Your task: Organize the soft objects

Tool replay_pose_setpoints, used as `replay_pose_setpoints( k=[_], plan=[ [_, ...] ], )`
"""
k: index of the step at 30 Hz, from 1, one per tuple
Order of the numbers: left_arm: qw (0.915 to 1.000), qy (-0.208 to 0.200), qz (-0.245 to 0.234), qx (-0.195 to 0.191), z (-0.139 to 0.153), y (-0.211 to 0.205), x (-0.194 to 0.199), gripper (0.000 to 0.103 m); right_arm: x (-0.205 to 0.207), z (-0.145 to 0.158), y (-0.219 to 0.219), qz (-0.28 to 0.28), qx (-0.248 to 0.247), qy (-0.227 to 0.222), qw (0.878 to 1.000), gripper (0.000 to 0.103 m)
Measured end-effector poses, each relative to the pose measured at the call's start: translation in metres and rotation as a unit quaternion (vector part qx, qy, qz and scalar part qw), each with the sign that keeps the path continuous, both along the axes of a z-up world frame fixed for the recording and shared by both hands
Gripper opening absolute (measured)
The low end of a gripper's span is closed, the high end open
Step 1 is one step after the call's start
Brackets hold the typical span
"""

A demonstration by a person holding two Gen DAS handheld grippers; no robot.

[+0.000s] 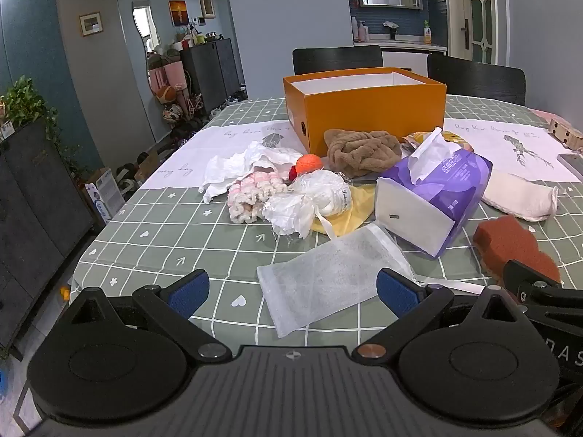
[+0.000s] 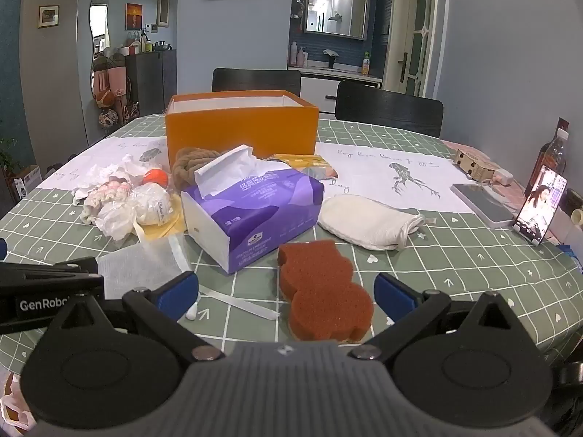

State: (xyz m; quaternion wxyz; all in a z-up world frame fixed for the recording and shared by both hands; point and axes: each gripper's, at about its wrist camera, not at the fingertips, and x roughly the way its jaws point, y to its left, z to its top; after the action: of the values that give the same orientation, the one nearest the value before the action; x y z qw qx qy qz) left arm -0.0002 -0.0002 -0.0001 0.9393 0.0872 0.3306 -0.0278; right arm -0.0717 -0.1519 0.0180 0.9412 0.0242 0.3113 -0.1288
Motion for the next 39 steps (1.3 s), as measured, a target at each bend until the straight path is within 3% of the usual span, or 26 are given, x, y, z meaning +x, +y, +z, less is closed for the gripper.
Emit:
replay_pose_setpoints(
  k=[39],
  plan=[
    [1.0,-0.001,-0.006,-0.002,0.0048,0.0026,-0.0013,0.103,-0.0027,-0.002,0.0083,0.004,-0.012,0.0,1.0,0.1]
  ],
)
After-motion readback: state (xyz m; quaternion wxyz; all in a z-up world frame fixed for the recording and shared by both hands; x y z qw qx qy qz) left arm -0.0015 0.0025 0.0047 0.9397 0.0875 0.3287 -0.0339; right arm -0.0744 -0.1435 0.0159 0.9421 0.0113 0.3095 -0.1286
